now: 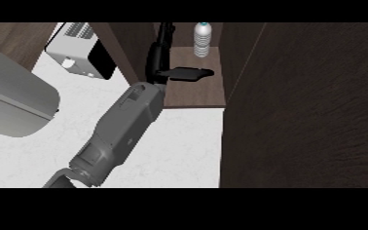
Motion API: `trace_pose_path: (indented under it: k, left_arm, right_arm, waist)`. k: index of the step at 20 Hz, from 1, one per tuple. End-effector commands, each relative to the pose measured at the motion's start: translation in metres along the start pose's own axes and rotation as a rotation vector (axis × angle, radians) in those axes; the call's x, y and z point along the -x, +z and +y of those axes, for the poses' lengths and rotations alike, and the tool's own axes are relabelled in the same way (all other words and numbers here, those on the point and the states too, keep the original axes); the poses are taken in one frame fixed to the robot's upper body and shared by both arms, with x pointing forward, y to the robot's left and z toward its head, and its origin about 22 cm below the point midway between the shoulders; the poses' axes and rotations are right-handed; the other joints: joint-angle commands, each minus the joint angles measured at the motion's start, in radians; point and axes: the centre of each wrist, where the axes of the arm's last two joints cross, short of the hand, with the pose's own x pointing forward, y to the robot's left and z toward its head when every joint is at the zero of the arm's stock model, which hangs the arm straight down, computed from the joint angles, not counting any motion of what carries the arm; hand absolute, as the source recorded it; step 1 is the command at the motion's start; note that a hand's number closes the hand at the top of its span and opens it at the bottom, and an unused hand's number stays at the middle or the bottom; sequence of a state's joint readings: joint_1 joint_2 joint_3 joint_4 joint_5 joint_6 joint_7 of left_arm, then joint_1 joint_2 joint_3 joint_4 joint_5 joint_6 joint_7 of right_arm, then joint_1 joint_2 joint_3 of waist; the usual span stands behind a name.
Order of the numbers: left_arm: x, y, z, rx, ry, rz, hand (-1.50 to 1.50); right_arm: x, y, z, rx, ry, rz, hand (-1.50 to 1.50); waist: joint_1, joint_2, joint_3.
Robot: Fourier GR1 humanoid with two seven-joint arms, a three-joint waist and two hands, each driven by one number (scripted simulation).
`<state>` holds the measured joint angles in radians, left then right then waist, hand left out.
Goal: Pick up the bottled water, place it into the cabinet and close the cabinet
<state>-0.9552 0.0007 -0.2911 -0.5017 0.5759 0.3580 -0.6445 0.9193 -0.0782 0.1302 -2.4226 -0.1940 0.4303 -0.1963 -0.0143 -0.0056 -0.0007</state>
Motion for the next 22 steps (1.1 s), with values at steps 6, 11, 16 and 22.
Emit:
trace_pose_path:
  k: [6,11,16,22]
  left_arm:
    - [-0.005,0.047,-0.013,0.146,0.228,0.008,-1.5]
    - [-0.007,0.092,-0.008,0.178,0.268,-0.043,-1.5]
    - [-0.03,0.118,-0.011,0.211,0.322,-0.012,-1.5]
    - [-0.031,0.146,0.046,0.203,0.306,0.056,1.5]
  right_arm:
    - [-0.037,0.001,0.015,0.004,0.019,-0.021,-1.5]
    - [-0.033,0.001,0.019,0.026,0.021,-0.028,-1.5]
    - [-0.03,0.002,0.006,-0.096,0.091,-0.006,-1.5]
    - [-0.039,0.002,0.015,-0.321,0.132,0.068,1.5]
  waist:
    - [0.02,-0.008,0.0]
    - [0.02,-0.005,0.0]
    - [0.023,-0.007,0.001]
    - [0.02,-0.008,-0.001]
